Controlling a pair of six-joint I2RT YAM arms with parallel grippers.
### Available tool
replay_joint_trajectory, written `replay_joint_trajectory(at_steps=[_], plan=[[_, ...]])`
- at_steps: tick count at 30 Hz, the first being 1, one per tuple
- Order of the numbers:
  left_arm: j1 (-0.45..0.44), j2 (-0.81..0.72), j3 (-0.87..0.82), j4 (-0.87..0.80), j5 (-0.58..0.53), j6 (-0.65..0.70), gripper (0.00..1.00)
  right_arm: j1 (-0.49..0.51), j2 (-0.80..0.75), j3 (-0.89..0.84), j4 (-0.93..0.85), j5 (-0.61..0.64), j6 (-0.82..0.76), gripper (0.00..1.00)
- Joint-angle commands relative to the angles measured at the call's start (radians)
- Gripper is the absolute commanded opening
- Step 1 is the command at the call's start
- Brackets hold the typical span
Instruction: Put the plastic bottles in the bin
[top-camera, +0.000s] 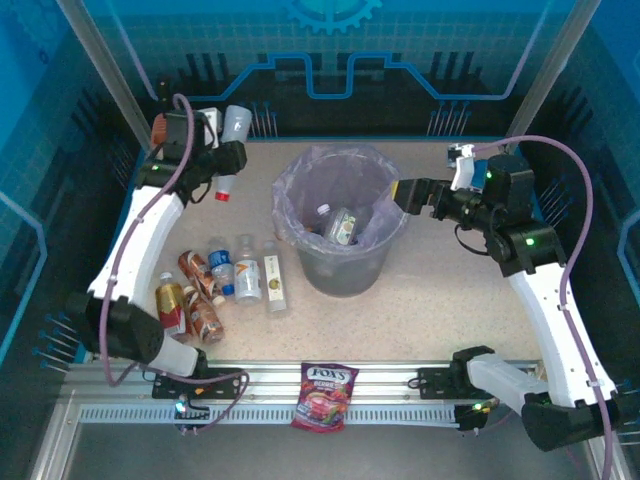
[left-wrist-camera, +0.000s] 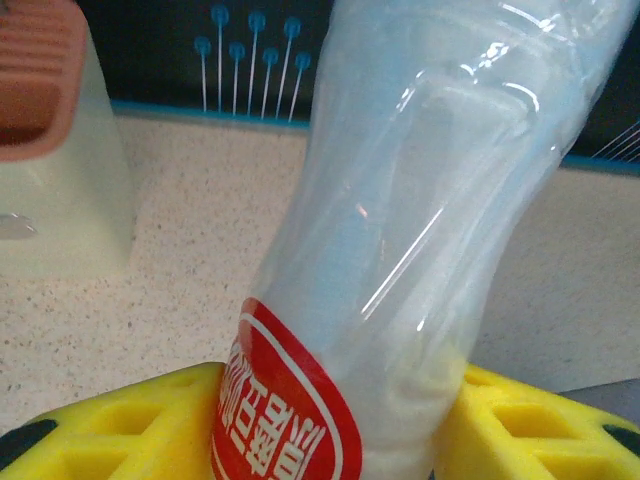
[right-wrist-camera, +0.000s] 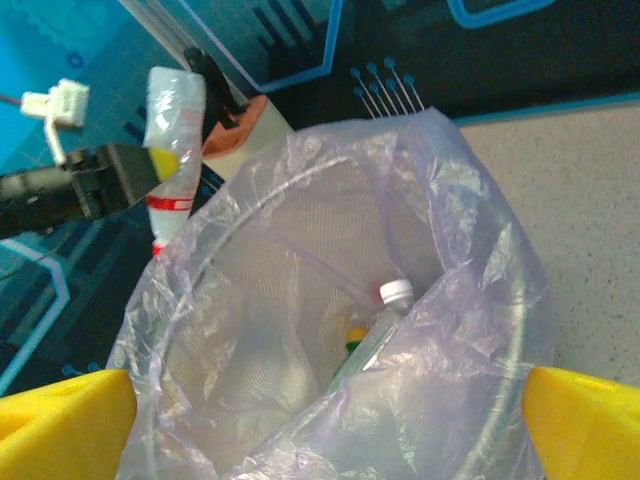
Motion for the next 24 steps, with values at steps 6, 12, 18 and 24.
replay_joint_trajectory(at_steps=[6, 12, 18, 24], plan=[[-0.198, -0.165, 0.093, 0.022, -0.009, -0.010, 0.51, -0.070, -0.031, -0.098, 0.092, -0.013, 0.082, 1.00], [-0.385, -0.113, 0.154, 0.059, 0.019, 0.005, 0.50, -0.076, -0.042, -0.128, 0.089, -0.024, 0.085, 1.00], [-0.496, 0.000, 0.176, 0.063, 0.046, 0.009, 0.49, -0.080, -0.043, -0.130, 0.086, -0.034, 0.080, 1.00], [-0.544, 0.067, 0.131, 0.086, 0.064, -0.007, 0.49, -0.084, -0.043, -0.131, 0.083, -0.037, 0.074, 1.00]])
